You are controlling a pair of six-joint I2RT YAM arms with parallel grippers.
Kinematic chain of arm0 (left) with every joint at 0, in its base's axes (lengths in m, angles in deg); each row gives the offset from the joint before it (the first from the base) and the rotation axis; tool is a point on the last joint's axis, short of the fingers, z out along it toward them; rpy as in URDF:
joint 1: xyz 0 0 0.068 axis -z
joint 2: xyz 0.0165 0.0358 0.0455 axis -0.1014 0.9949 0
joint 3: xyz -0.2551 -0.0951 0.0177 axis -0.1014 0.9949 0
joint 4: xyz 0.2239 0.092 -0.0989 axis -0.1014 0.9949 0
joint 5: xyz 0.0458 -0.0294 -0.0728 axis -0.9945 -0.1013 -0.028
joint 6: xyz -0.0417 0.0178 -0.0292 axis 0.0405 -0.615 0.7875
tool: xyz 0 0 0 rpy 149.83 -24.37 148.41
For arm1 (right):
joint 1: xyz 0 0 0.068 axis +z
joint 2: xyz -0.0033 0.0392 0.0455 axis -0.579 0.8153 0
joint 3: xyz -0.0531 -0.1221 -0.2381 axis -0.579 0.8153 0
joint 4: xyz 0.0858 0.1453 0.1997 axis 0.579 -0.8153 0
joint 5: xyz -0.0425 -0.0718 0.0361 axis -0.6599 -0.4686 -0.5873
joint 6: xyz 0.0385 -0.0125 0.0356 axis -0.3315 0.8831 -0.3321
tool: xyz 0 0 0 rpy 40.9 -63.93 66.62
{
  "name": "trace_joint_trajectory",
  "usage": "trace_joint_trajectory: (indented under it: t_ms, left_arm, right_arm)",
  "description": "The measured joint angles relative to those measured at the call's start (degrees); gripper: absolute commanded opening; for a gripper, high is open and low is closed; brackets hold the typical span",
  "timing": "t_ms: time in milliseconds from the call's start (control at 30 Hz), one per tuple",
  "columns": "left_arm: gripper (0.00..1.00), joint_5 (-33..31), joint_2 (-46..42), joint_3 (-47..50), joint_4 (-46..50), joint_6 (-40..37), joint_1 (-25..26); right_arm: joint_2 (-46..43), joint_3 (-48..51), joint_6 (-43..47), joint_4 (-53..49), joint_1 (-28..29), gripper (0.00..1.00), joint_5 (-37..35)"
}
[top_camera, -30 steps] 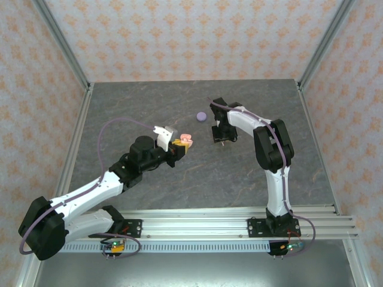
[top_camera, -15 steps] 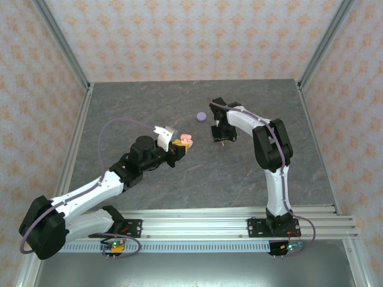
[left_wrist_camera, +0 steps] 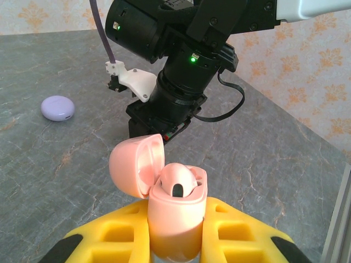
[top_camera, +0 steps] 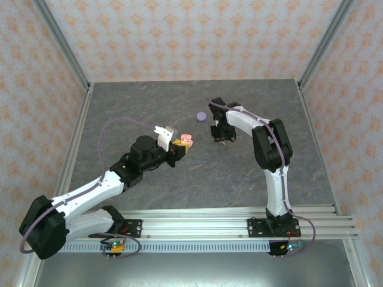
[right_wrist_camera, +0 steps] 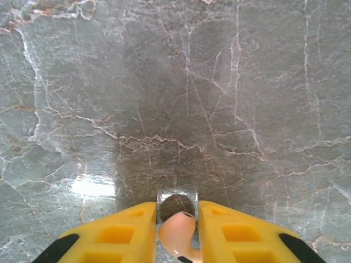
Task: Insert wireless bluetooth earbuds into charging case
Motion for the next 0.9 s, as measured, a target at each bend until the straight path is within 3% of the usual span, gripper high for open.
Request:
trace_joint_trajectory:
  t_ms: [467, 900]
  left_arm:
    - [0.15, 0.0, 0.33, -0.35, -0.02, 0.02, 0.0]
    - [0.15, 0.0, 0.66, -0.52, -0.02, 0.04, -0.02]
  right_arm:
    - [0.0, 0.02, -0.02, -0.04, 0.24, 0.29, -0.55]
    - [0.07, -0.46, -1.05, -0.66, 0.42, 0.2, -0.98]
